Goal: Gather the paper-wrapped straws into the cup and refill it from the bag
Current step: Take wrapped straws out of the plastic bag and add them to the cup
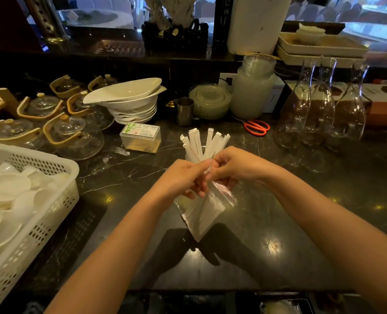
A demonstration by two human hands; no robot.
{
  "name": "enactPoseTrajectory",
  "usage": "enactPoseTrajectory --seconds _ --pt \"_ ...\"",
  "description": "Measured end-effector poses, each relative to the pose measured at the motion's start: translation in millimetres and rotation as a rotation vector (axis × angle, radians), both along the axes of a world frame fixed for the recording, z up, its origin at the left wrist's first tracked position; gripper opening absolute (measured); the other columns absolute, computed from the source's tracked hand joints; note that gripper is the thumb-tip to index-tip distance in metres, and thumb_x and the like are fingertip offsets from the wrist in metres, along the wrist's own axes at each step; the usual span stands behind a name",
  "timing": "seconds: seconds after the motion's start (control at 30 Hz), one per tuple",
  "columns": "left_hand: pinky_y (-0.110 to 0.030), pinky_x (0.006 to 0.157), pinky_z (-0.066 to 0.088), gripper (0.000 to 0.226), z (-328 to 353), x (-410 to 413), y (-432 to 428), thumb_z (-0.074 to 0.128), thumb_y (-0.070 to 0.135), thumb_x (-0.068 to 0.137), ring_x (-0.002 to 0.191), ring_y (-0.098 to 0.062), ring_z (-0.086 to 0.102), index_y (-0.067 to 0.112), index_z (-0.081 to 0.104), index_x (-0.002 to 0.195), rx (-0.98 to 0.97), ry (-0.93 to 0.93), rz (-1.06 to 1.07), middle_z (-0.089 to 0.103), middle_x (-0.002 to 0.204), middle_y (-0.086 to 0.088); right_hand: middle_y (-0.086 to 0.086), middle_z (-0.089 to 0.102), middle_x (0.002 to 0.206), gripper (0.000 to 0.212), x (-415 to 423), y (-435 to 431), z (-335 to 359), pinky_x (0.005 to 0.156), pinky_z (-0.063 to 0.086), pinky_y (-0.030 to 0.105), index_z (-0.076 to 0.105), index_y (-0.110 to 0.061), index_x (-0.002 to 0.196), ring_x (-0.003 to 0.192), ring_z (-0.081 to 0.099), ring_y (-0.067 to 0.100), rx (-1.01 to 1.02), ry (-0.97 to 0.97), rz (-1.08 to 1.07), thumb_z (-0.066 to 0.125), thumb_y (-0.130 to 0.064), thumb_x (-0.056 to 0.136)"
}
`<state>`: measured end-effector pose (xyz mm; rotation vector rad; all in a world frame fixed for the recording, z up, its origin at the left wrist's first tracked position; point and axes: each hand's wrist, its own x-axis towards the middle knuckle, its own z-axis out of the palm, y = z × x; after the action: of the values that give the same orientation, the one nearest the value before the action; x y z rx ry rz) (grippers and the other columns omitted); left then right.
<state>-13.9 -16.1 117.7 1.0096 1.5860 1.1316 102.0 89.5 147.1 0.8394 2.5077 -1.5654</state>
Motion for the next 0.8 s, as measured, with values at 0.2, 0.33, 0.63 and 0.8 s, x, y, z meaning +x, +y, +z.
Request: enactPoseTrajectory --seconds 0.2,0.33,0.63,0.8 --pt "-0.012 0.043 0.040 0.037 0.1 1.0 0.6 0.050 0.042 0.084 0.045 -0.003 0.058 0.016 0.064 0.062 -0.029 0.091 -0.044 0.063 0.045 0.005 0.005 0.066 0.068 0.012 -6.1 -3.4 -2.1 0.045 0.048 0.012 0.062 -0.012 0.073 0.051 0.064 0.006 -0.072 -0.025 -0.041 0.070 -0.003 0.071" --pt "-0.013 0.043 0.042 0.033 -2.3 -0.7 0.3 0.052 0.039 0.084 0.048 -0.005 0.060 0.017 0.064 0.063 -0.047 0.130 -0.037 0.064 0.055 0.004 0.003 0.065 0.068 0.005 -7.3 -4.5 -2.4 0.047 0.049 0.011 0.067 -0.007 0.080 0.052 0.061 0.005 -0.015 -0.140 -0.029 0.066 -0.005 0.076" --pt "-0.016 0.046 0.046 0.044 -7.4 0.2 -4.1 0.046 0.050 0.083 0.051 -0.006 0.062 0.016 0.063 0.061 -0.142 0.082 -0.024 0.066 0.057 0.003 -0.001 0.052 0.057 0.020 -9.1 -9.2 -2.9 0.044 0.038 0.012 0.060 -0.015 0.061 0.050 0.045 0.007 0.173 -0.167 -0.051 0.061 -0.013 0.081" --pt "-0.019 0.048 0.047 0.041 -3.0 -1.0 0.4 0.047 0.046 0.083 0.052 -0.010 0.060 0.014 0.064 0.064 -0.123 0.006 -0.006 0.065 0.060 0.000 -0.002 0.052 0.050 0.031 -9.9 -6.1 -3.0 0.039 0.037 0.013 0.059 -0.020 0.049 0.046 0.044 0.007 0.069 -0.101 -0.099 0.064 -0.007 0.077"
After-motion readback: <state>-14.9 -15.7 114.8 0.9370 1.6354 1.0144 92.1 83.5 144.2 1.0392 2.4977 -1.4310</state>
